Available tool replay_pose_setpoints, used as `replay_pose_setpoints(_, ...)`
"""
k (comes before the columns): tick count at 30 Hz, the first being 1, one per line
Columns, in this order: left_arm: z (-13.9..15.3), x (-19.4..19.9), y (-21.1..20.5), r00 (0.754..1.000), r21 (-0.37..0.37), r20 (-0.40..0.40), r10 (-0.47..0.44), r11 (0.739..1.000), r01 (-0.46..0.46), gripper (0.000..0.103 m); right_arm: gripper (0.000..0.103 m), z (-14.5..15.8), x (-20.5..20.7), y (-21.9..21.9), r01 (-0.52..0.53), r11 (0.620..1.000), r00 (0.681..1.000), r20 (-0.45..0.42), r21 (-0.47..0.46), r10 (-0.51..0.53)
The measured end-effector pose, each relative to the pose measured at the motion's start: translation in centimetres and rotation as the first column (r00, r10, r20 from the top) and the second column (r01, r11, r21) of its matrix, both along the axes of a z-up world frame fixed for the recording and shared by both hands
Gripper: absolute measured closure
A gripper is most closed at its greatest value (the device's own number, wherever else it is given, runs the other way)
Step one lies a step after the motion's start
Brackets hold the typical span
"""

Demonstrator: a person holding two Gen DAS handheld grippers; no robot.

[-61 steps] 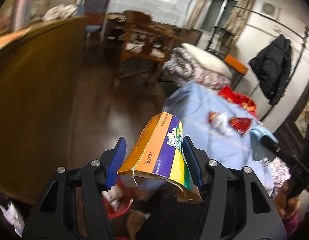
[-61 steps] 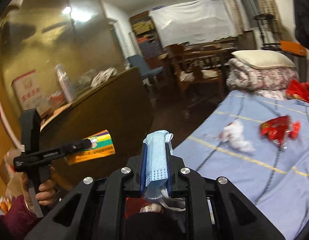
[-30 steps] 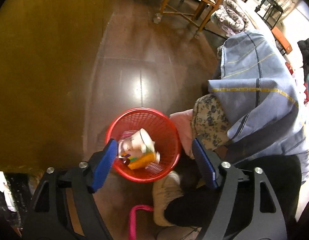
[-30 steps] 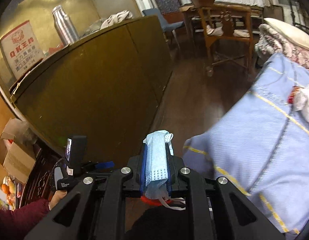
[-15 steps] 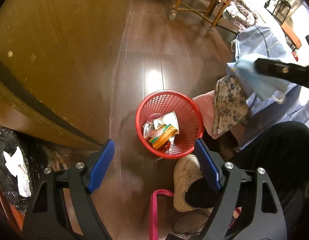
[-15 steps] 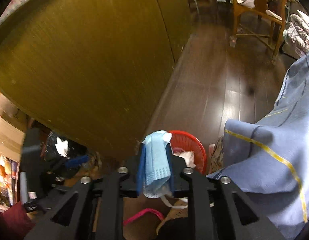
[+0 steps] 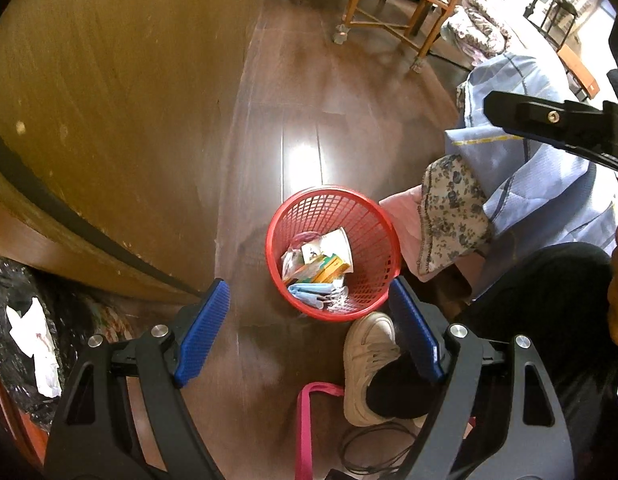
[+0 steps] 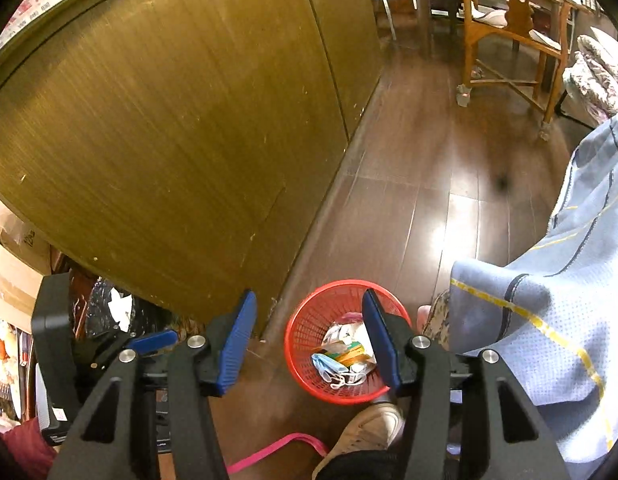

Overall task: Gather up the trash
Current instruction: 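Move both open tools back over the bed toward the plastic bag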

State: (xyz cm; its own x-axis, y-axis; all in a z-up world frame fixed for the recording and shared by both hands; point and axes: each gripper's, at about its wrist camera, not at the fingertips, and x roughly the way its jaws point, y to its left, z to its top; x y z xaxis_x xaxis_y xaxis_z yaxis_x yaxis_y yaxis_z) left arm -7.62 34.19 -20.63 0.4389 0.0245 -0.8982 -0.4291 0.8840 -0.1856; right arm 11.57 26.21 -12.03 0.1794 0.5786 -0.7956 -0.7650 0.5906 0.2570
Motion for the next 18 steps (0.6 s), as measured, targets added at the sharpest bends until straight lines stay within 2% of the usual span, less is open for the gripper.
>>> replay_pose_setpoints(6,2.6,0.5,-1.5,0.999,0.045,0.03,-0.031,0.999,0.03,0.024,0.049,0.6,-0.7,-0.7,0.013,0.999,0.999,0.031,0.037,-0.014)
replay_pose_setpoints(11,5.1,0.5,-2.8,0.997,0.094,0.057,-0.049,0.995,0.043,0.024,0.048,2.4,-1.2,-3.0,0.047,0.995,0.997,0.063,0.084,-0.053)
replay_pose_setpoints(18,9.0,1.6,-5.7,0.991,0.165,0.103,-0.088,0.984,0.07,0.02,0.039,7.0,-0.5,-10.5,0.146,0.961,0.979,0.107,0.235,-0.175)
